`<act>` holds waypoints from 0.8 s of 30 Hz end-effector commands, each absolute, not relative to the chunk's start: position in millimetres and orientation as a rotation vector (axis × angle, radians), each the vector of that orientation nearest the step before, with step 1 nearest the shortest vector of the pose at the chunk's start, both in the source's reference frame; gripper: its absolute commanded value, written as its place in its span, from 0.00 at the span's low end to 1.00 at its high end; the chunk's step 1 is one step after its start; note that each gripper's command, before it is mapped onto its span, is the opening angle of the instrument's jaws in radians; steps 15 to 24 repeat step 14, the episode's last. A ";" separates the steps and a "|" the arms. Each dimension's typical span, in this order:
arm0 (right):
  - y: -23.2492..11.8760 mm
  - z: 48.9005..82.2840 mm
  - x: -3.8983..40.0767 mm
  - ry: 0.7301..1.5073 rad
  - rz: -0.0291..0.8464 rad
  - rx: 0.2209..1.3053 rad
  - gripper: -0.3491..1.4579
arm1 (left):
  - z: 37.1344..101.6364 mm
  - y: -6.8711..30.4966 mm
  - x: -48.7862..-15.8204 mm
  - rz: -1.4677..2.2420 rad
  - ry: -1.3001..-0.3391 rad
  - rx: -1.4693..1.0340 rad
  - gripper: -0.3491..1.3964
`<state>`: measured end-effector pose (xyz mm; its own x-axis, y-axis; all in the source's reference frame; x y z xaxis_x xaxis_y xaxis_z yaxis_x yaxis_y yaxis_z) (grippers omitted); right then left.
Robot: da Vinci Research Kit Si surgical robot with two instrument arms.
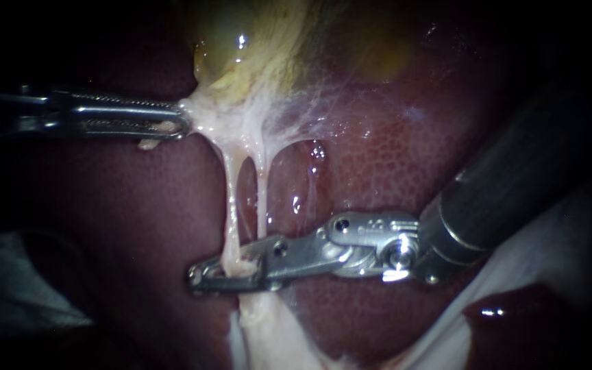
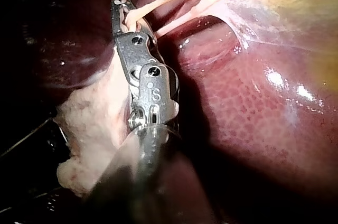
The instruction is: Clipping first clip left tube
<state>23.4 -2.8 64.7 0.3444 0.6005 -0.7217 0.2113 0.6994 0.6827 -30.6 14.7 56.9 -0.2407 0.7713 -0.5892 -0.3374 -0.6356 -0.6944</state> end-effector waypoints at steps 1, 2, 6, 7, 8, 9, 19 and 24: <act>-2.8 64.7 23.5 1.224 0.290 0.807 0.00 | 56.8 14.7 -30.6 1.944 -0.563 -1.273 0.00; -2.8 64.7 23.5 1.224 0.289 0.807 0.00 | 56.8 14.7 -30.6 1.944 -0.563 -1.273 0.00; -2.8 64.8 23.4 1.222 0.292 0.813 0.00 | 56.8 14.7 -30.6 1.944 -0.563 -1.273 0.00; -2.8 64.8 23.4 1.222 0.291 0.813 0.00 | 56.8 14.7 -30.6 1.944 -0.563 -1.273 0.00; -2.8 64.8 23.4 1.222 0.290 0.814 0.00 | 56.8 14.7 -30.6 1.944 -0.563 -1.273 0.00; -2.8 64.8 23.4 1.223 0.289 0.814 0.00 | 56.8 14.7 -30.6 1.944 -0.563 -1.273 0.00; -2.8 65.0 23.4 1.219 0.293 0.825 0.00 | 56.9 14.7 -30.6 1.944 -0.563 -1.273 0.00; -2.8 65.0 23.4 1.219 0.293 0.825 0.00 | 56.9 14.7 -30.6 1.944 -0.563 -1.273 0.00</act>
